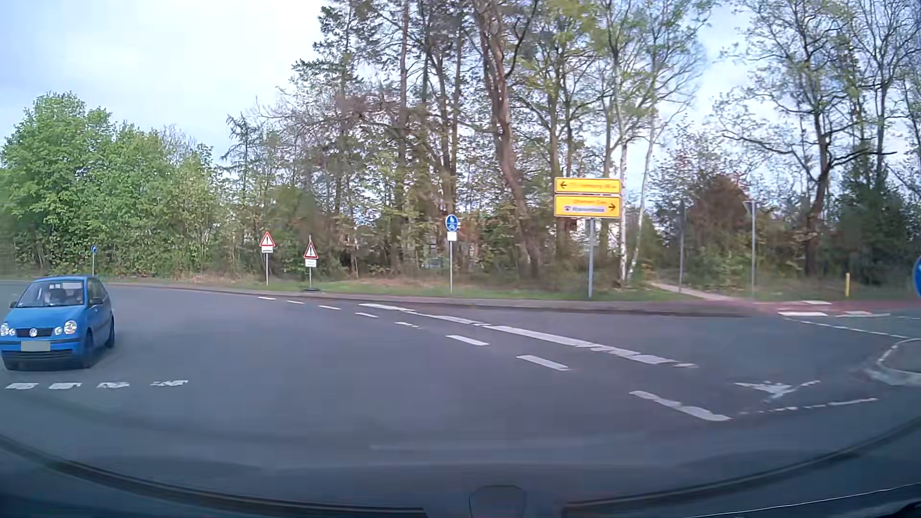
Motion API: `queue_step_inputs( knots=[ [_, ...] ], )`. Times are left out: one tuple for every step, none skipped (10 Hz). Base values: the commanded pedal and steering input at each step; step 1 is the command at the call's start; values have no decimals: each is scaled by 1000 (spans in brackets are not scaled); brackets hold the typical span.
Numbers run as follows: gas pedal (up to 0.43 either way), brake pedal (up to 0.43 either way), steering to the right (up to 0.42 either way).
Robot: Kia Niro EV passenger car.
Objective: Follow the waypoints while adhering to traffic rules and regulations
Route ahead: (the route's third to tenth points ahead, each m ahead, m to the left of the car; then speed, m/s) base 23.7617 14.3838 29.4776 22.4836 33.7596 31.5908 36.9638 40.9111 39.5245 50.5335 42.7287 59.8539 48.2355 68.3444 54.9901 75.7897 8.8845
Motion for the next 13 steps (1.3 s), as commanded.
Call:
queue_step_inputs(
  knots=[
    [28, 0, -157],
    [28, 0, -160],
    [28, 0, -161],
    [28, 0, -161],
    [28, 0, -165],
    [28, 0, -169],
    [28, 0, -169],
    [28, 0, -169],
    [28, 0, -169],
    [39, 0, -169],
    [39, 0, -168],
    [39, 0, -165],
    [39, 0, -160]
  ],
)
